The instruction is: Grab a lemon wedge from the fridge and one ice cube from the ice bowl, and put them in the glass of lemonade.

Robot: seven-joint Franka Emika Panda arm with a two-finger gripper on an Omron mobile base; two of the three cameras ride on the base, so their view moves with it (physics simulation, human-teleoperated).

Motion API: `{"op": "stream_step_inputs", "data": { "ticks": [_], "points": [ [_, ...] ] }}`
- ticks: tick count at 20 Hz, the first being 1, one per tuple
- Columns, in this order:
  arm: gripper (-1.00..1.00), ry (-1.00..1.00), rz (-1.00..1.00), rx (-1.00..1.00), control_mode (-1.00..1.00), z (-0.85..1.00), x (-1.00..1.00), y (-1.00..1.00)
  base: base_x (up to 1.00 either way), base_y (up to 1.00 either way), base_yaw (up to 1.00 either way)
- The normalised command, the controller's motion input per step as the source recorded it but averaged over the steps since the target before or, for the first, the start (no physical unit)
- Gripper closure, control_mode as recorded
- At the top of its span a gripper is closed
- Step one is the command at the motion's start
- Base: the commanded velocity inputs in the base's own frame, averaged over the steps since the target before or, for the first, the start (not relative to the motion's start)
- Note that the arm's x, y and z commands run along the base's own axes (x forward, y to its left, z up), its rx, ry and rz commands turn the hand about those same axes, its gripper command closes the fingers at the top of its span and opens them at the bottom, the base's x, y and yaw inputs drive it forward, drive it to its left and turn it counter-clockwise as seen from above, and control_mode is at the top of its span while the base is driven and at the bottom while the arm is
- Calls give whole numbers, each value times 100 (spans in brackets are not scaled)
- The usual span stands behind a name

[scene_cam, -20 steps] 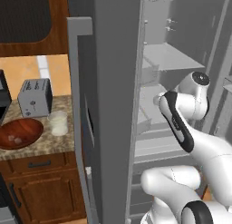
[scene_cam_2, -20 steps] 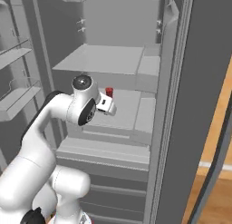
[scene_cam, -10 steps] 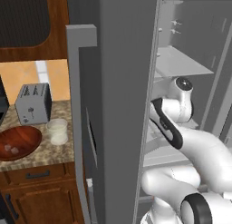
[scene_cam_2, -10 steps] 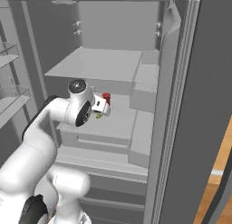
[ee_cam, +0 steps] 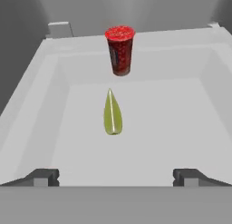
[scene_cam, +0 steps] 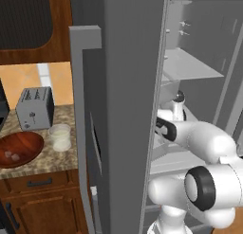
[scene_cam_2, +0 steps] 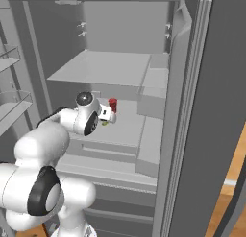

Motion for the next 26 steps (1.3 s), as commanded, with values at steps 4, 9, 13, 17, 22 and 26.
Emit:
{"op": "stream_step_inputs", "data": {
  "ticks": [4,9,13,17,22,26],
  "points": [
    [-100,5,0,0,-100,-29,30,1,0,0,0],
    [-100,20,0,-3,-100,-23,23,10,0,0,0],
    [-100,0,0,0,-100,-23,29,0,0,0,0],
    [-100,0,0,0,-100,-35,45,0,0,0,0],
    [-100,0,0,0,-100,-36,48,0,0,0,0],
    [-100,0,0,0,-100,-30,32,0,0,0,0]
  ]
}}
